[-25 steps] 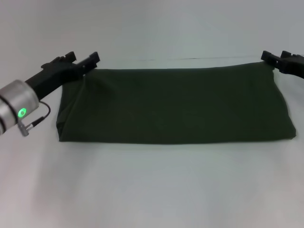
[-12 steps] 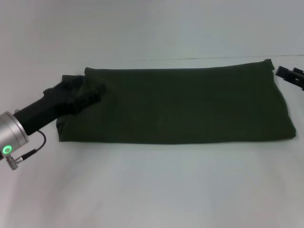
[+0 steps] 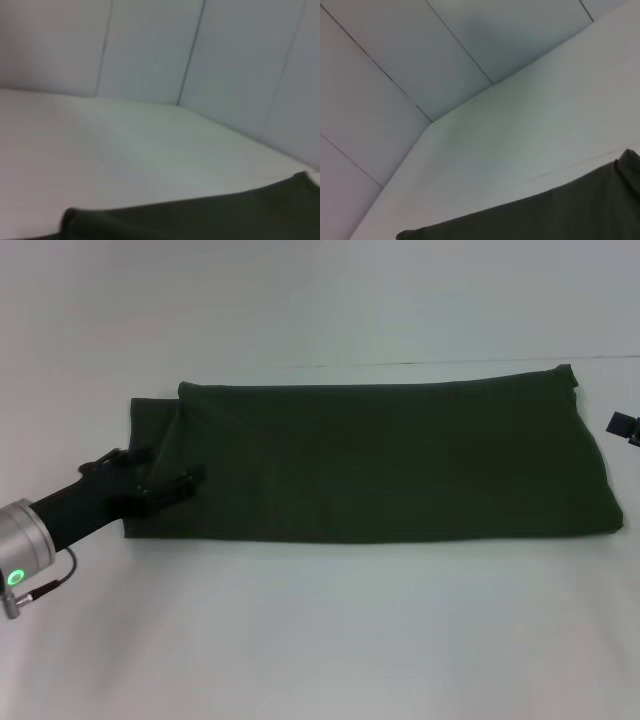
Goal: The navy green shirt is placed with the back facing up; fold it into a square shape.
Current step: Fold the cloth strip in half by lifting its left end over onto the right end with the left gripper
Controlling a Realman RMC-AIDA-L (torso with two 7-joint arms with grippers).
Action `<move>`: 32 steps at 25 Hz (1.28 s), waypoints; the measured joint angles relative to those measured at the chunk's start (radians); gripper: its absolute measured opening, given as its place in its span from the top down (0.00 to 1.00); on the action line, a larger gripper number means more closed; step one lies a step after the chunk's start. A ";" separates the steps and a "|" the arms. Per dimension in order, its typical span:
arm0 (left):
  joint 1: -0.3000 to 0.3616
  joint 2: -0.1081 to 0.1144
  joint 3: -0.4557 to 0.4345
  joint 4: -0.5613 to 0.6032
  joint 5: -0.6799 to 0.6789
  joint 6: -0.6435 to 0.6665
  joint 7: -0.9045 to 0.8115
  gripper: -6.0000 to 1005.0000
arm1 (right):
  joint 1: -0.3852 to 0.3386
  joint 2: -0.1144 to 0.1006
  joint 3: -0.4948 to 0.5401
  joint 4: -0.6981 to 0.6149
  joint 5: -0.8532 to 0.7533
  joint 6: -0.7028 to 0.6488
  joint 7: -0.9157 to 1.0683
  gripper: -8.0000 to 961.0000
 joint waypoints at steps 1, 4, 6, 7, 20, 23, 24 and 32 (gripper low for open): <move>0.001 0.000 -0.002 0.000 0.003 -0.031 0.004 0.08 | -0.003 0.000 0.000 0.001 0.000 0.002 0.004 0.24; 0.003 -0.002 -0.003 -0.008 0.004 -0.102 0.013 0.08 | -0.004 0.000 0.004 0.006 0.000 0.007 0.008 0.25; 0.002 -0.002 -0.003 -0.015 0.004 -0.138 0.015 0.08 | -0.004 0.003 0.006 0.007 0.000 0.010 0.009 0.25; 0.002 -0.002 -0.003 -0.018 0.004 -0.147 0.017 0.08 | -0.004 0.004 0.006 0.007 0.000 0.013 0.009 0.25; -0.024 0.000 0.012 -0.058 0.023 -0.193 0.040 0.08 | -0.005 0.012 -0.002 0.021 0.001 0.048 0.010 0.25; -0.036 0.001 0.012 -0.062 0.025 -0.214 0.040 0.08 | -0.003 0.012 -0.001 0.022 0.001 0.047 0.011 0.25; -0.043 0.001 0.012 -0.065 0.026 -0.230 0.041 0.08 | -0.002 0.013 -0.001 0.022 0.001 0.048 0.011 0.25; -0.073 0.000 0.015 -0.085 0.029 -0.324 0.041 0.08 | 0.001 0.016 -0.004 0.024 0.001 0.062 0.011 0.25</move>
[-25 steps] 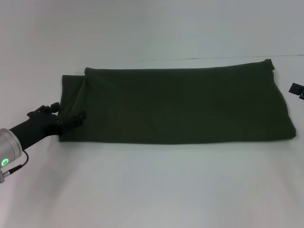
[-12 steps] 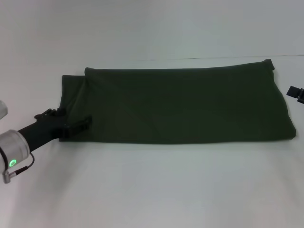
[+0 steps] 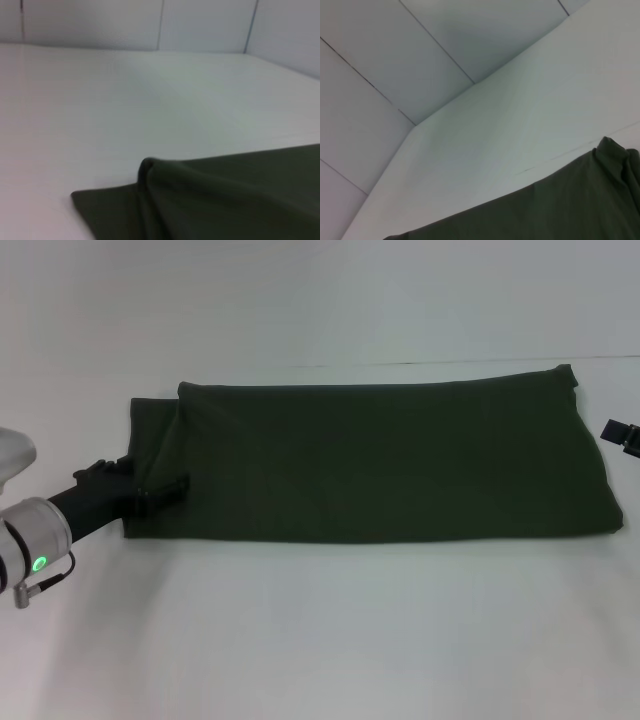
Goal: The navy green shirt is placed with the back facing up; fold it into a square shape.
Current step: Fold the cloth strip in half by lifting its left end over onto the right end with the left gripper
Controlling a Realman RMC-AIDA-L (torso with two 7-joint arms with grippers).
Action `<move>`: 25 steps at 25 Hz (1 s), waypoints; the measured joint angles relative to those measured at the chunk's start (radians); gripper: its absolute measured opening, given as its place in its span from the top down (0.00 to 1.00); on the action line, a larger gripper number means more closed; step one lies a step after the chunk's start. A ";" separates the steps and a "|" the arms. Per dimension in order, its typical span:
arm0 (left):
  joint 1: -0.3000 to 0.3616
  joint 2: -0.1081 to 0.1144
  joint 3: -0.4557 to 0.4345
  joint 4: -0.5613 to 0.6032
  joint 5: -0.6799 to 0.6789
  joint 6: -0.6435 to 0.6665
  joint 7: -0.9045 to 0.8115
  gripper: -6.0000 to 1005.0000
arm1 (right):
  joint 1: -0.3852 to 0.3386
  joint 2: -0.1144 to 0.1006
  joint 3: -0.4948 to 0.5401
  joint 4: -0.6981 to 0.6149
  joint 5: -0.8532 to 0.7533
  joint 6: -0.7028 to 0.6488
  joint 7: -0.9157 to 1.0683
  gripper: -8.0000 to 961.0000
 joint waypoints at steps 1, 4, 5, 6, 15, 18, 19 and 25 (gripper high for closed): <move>-0.003 0.001 0.004 -0.007 0.001 -0.018 0.000 0.08 | -0.001 0.000 0.000 0.002 0.000 0.002 0.000 0.25; -0.005 0.001 0.026 -0.011 0.000 -0.043 0.000 0.08 | -0.002 0.001 0.000 0.012 0.000 0.009 -0.001 0.25; -0.005 0.001 0.031 -0.012 0.000 -0.045 0.000 0.08 | -0.002 0.001 0.000 0.012 0.000 0.010 -0.001 0.25; -0.006 0.001 0.034 -0.012 0.000 -0.045 0.000 0.08 | -0.002 0.001 0.000 0.012 0.000 0.012 -0.001 0.25; -0.002 0.000 0.087 -0.009 0.002 -0.036 -0.008 0.08 | 0.000 0.000 0.001 0.012 0.000 0.013 -0.004 0.25; 0.000 0.000 0.101 -0.006 0.003 -0.035 -0.012 0.10 | -0.002 0.000 0.003 0.012 0.000 0.012 -0.004 0.25; 0.000 0.000 0.101 -0.006 0.003 -0.035 -0.012 0.10 | -0.002 0.000 0.003 0.012 0.000 0.012 -0.004 0.25; 0.001 0.000 0.096 -0.001 0.003 -0.033 -0.027 0.23 | -0.003 0.000 0.003 0.012 0.000 0.012 -0.005 0.25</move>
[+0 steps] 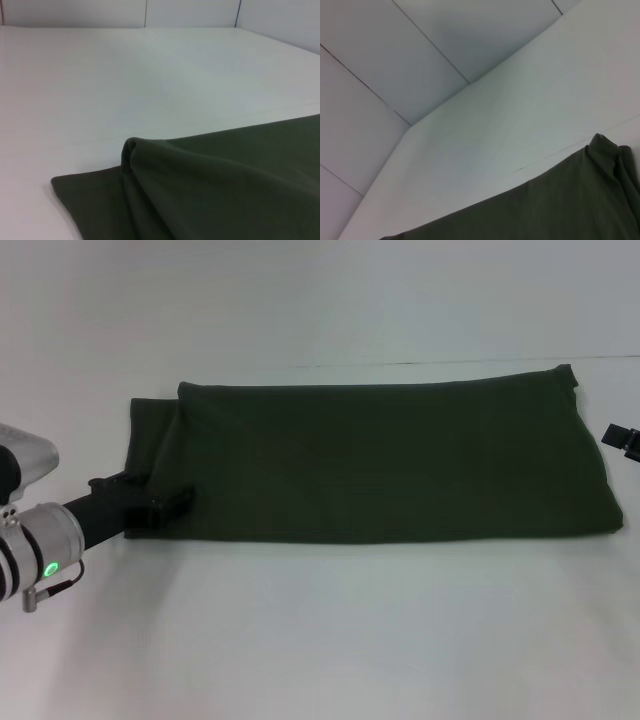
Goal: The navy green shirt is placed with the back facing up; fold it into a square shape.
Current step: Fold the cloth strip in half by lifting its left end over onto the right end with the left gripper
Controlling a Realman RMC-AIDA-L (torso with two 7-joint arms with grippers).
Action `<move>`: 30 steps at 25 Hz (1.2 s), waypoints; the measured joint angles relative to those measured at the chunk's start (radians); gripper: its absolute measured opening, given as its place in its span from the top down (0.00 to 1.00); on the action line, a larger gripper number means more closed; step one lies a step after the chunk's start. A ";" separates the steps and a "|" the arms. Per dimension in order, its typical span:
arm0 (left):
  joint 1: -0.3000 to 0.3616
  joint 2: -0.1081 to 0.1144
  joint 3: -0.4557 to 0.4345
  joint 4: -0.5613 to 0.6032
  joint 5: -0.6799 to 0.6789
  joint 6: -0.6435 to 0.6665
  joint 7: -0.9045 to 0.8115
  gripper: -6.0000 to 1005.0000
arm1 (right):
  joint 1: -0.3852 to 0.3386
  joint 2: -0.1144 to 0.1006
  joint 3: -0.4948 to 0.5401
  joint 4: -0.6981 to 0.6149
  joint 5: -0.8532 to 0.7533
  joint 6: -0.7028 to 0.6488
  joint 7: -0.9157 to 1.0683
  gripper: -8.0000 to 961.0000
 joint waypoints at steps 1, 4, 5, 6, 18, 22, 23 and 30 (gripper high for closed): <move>0.000 0.000 -0.002 0.000 0.000 -0.001 -0.002 0.27 | -0.001 0.000 0.000 0.000 0.000 0.000 -0.001 0.25; 0.001 0.002 -0.003 0.003 0.000 -0.007 -0.016 0.40 | -0.002 0.000 0.003 0.000 0.000 0.000 -0.002 0.25; 0.001 0.002 -0.003 0.006 0.000 -0.008 -0.020 0.45 | -0.003 0.000 0.003 0.000 0.000 0.000 -0.002 0.25; 0.002 0.003 -0.004 0.010 0.000 -0.007 -0.024 0.50 | -0.003 0.000 0.004 0.000 0.000 0.000 -0.002 0.25; 0.001 0.004 0.004 0.016 0.000 -0.010 -0.041 0.81 | -0.002 -0.001 -0.003 0.000 0.000 0.004 -0.001 0.25; 0.001 0.005 0.004 0.024 0.000 -0.011 -0.050 0.94 | 0.001 -0.005 -0.004 0.000 -0.005 0.009 0.004 0.25; 0.002 0.005 0.004 0.030 0.000 -0.010 -0.059 0.97 | 0.009 -0.009 -0.006 0.000 -0.036 0.022 0.022 0.25; 0.008 0.005 0.015 0.039 0.000 -0.003 -0.077 0.97 | 0.076 -0.015 -0.015 -0.010 -0.238 0.089 0.158 0.25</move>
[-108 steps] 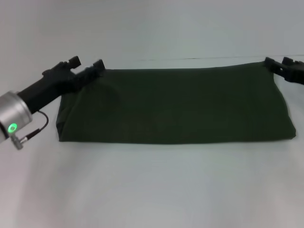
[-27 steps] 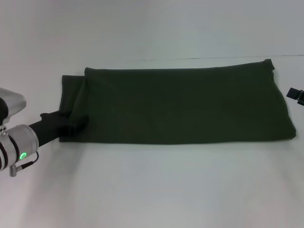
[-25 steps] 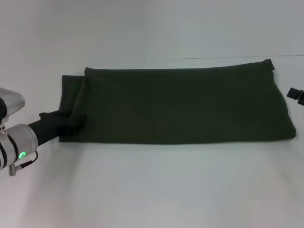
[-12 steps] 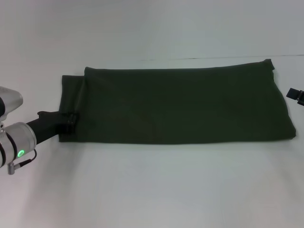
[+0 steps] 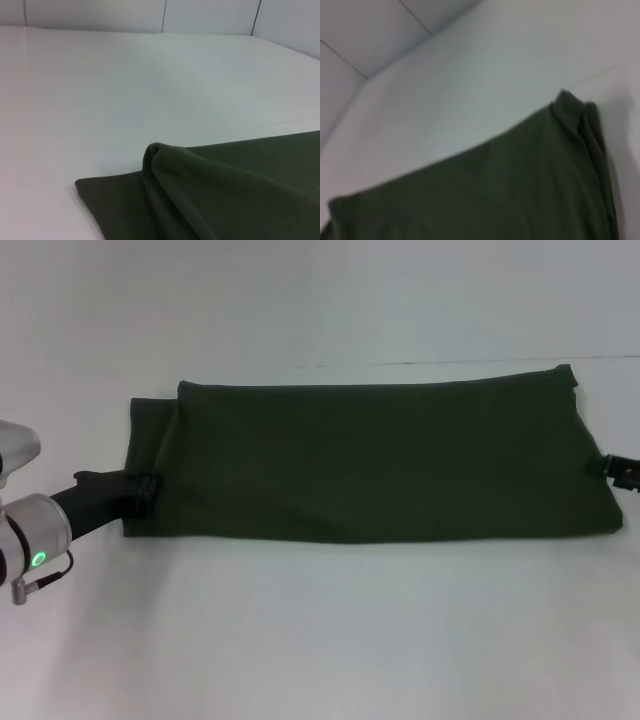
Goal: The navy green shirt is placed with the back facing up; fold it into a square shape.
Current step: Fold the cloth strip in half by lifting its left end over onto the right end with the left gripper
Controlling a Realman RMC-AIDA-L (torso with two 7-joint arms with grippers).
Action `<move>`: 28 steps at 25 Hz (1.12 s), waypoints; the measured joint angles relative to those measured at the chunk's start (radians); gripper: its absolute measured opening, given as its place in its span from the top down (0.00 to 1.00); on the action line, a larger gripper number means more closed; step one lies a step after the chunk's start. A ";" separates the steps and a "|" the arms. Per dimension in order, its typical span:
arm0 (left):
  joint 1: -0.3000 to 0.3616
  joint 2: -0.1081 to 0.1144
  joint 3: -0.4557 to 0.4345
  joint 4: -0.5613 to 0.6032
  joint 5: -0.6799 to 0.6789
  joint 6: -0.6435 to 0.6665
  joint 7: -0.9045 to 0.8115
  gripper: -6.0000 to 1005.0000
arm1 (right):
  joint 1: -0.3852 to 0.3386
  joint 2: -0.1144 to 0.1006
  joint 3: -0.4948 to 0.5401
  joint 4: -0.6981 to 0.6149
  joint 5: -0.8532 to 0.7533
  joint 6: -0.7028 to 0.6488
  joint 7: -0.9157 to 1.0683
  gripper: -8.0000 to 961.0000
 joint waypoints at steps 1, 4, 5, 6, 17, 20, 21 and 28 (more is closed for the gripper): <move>0.000 0.000 0.000 0.000 0.000 0.000 0.000 0.97 | 0.011 0.000 -0.002 0.000 -0.026 0.012 0.014 0.25; 0.000 0.000 0.001 0.000 0.001 0.001 0.000 0.97 | 0.033 0.006 -0.006 0.001 -0.063 0.041 0.030 0.25; 0.000 0.000 0.001 0.000 0.001 0.001 0.000 0.97 | 0.037 0.008 -0.006 0.003 -0.070 0.050 0.030 0.25; 0.000 0.000 0.002 0.000 0.001 0.001 0.000 0.97 | 0.039 0.009 -0.007 0.004 -0.072 0.053 0.030 0.25; -0.001 0.000 0.002 0.000 0.001 0.001 0.000 0.97 | 0.009 0.007 0.013 0.003 -0.064 0.048 0.031 0.25; 0.000 0.000 0.002 -0.001 0.001 0.001 0.000 0.97 | 0.009 0.010 0.007 0.008 -0.068 0.049 0.031 0.25; 0.000 0.000 0.002 -0.001 0.001 0.001 0.000 0.97 | 0.009 0.012 0.005 0.009 -0.069 0.049 0.031 0.25; -0.002 0.000 0.004 -0.003 0.001 0.001 0.000 0.97 | 0.010 0.004 0.001 0.040 -0.070 0.045 0.047 0.29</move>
